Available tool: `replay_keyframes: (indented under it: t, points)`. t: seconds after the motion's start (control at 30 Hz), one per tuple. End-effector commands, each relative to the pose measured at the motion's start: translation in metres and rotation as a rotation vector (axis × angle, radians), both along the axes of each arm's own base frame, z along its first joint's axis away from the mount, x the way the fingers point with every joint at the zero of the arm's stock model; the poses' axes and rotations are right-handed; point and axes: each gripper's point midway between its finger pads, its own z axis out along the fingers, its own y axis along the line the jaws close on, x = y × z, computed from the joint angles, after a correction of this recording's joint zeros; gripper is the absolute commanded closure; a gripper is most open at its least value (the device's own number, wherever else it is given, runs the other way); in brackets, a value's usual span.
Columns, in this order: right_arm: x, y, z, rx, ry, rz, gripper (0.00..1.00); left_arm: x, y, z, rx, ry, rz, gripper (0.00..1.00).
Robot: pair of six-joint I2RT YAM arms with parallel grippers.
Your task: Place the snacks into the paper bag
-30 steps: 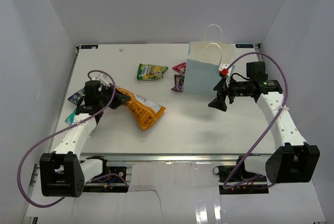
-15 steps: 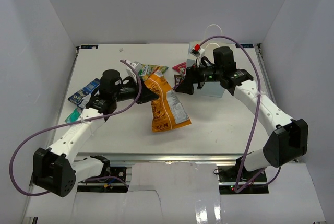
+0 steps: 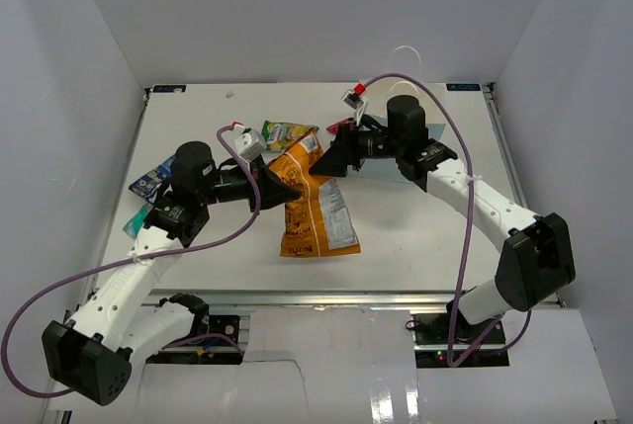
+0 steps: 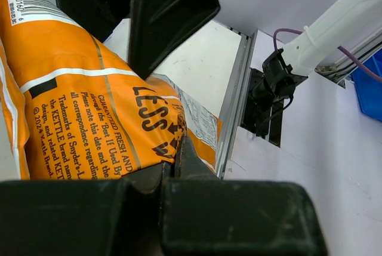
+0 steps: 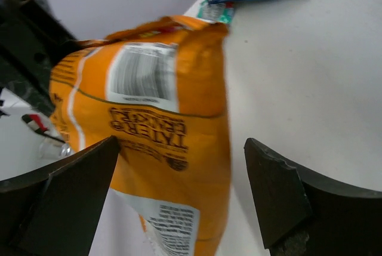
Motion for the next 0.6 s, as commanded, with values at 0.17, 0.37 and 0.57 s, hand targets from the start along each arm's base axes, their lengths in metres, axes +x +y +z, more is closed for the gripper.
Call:
replay_keyframes:
  t: [0.17,0.37,0.57]
  points:
    - [-0.061,0.023,0.046,0.275,-0.125,0.363,0.03,-0.013,-0.001,0.01,-0.015,-0.089,-0.068,1.0]
    - [-0.077,0.03,0.064,0.331,-0.146,0.45,0.43,-0.012,0.0,0.008,-0.012,-0.086,-0.059,1.0]
    - [-0.074,0.021,0.096,0.321,-0.296,0.453,0.89,0.004,0.0,0.007,-0.016,-0.068,0.017,0.74]
